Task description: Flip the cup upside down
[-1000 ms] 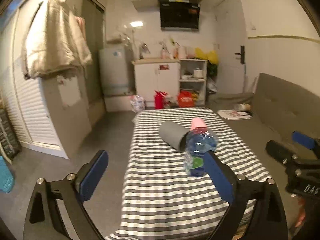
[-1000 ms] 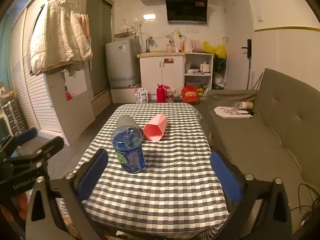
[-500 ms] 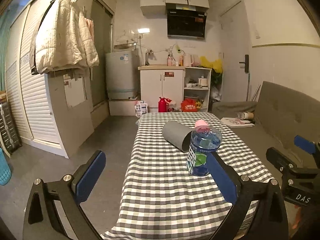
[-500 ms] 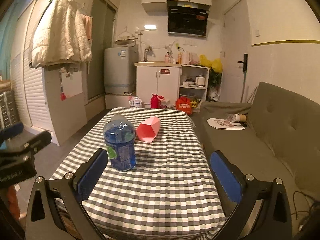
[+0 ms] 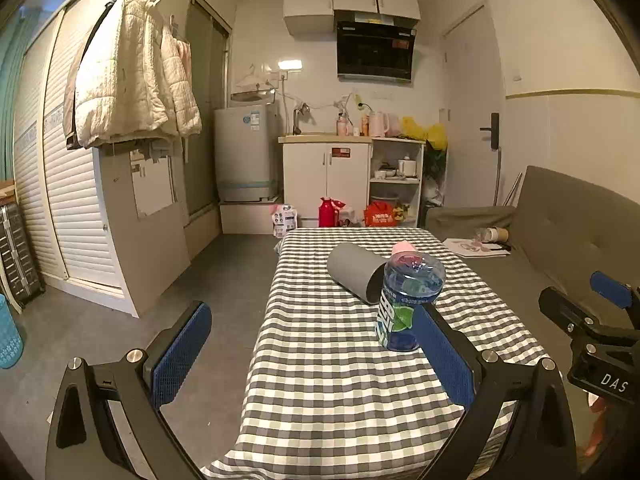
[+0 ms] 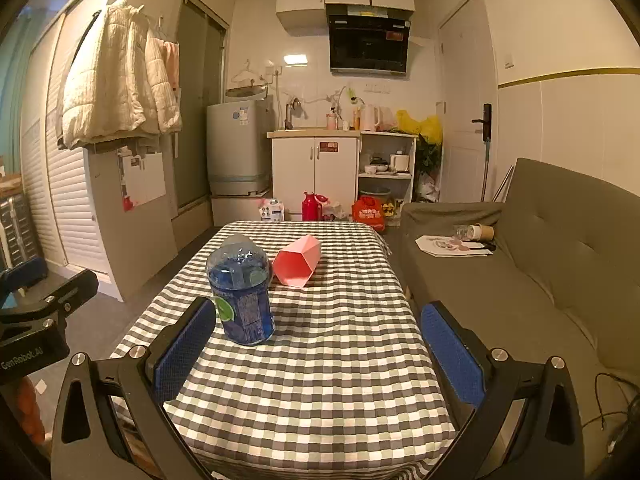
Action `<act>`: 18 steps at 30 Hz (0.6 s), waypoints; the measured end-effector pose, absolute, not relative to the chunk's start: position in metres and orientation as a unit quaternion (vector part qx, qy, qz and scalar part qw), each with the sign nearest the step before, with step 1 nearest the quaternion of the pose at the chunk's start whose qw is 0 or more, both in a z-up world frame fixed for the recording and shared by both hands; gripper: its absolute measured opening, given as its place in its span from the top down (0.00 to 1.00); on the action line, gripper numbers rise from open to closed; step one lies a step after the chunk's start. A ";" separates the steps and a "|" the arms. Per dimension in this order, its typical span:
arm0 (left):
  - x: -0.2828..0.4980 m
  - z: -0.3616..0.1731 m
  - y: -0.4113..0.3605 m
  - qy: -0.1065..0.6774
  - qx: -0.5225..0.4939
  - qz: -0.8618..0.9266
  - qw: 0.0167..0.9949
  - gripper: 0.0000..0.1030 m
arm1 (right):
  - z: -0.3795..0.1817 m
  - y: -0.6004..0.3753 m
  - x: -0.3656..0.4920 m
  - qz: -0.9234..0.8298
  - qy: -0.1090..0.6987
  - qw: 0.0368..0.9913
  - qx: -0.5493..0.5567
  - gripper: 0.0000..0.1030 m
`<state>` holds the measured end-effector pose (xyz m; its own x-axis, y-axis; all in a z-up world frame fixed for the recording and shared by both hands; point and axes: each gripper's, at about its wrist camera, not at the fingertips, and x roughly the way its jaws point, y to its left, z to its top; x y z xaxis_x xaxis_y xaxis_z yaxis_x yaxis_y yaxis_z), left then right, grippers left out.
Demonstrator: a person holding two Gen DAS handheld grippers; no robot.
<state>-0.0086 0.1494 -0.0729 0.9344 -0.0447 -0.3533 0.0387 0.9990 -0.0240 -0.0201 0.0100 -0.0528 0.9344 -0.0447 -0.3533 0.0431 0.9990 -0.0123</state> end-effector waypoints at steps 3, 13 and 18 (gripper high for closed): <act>-0.009 -0.073 0.149 0.180 -0.007 -0.021 0.983 0.00 | -0.053 0.009 -0.020 -0.023 0.179 0.983 0.000 0.00; -0.009 -0.074 0.147 0.181 -0.006 -0.024 0.983 0.00 | -0.052 0.008 -0.021 -0.026 0.180 0.983 0.003 0.00; -0.008 -0.075 0.148 0.183 -0.009 -0.027 0.983 0.00 | -0.052 0.008 -0.020 -0.026 0.183 0.983 0.001 0.00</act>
<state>-0.0079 0.1478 -0.0754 0.9314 -0.0572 -0.3594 0.0506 0.9983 -0.0278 -0.0204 0.0076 -0.0524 0.9317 -0.0517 -0.3596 0.0522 0.9986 -0.0084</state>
